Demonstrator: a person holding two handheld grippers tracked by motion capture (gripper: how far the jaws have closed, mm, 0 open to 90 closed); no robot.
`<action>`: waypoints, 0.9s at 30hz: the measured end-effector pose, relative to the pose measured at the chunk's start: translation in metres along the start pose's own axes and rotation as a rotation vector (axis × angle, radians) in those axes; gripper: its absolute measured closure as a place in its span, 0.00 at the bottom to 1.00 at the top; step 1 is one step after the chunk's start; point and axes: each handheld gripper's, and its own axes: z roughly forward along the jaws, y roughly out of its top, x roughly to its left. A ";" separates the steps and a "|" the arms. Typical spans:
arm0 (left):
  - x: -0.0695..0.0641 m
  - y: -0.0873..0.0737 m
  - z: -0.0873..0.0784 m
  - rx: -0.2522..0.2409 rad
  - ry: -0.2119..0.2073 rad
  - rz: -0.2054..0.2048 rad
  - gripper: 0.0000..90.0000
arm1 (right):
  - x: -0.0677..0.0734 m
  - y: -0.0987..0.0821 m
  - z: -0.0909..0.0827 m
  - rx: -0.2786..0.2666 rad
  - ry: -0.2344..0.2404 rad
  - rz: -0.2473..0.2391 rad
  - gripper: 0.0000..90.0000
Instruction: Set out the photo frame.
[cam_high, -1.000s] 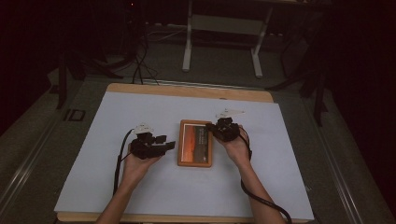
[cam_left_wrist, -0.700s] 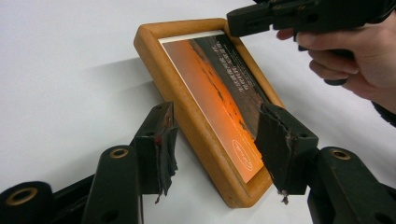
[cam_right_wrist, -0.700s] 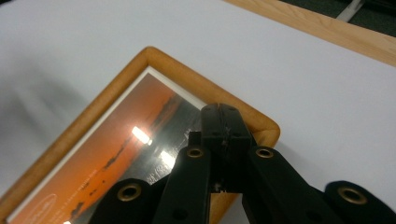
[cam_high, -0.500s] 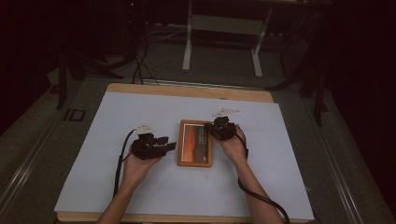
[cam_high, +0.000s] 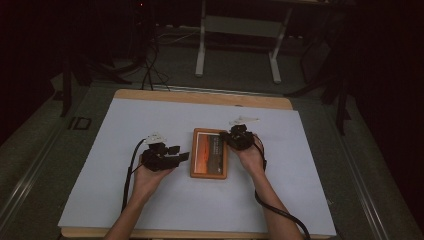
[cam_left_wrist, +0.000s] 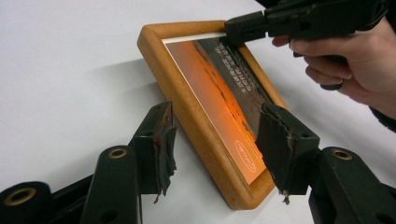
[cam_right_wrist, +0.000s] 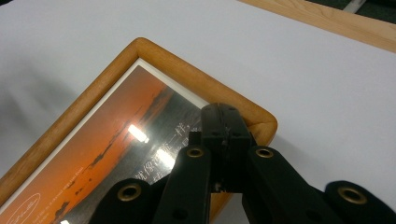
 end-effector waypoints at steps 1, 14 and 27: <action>0.000 0.000 0.000 -0.003 0.001 0.002 0.52 | -0.001 0.000 0.000 -0.003 0.002 0.004 1.00; -0.005 0.000 0.003 0.009 0.004 0.015 0.49 | -0.007 -0.003 0.000 -0.008 -0.005 0.032 1.00; -0.010 0.000 0.006 0.001 -0.015 0.005 0.45 | -0.014 -0.007 0.001 0.002 -0.019 0.061 1.00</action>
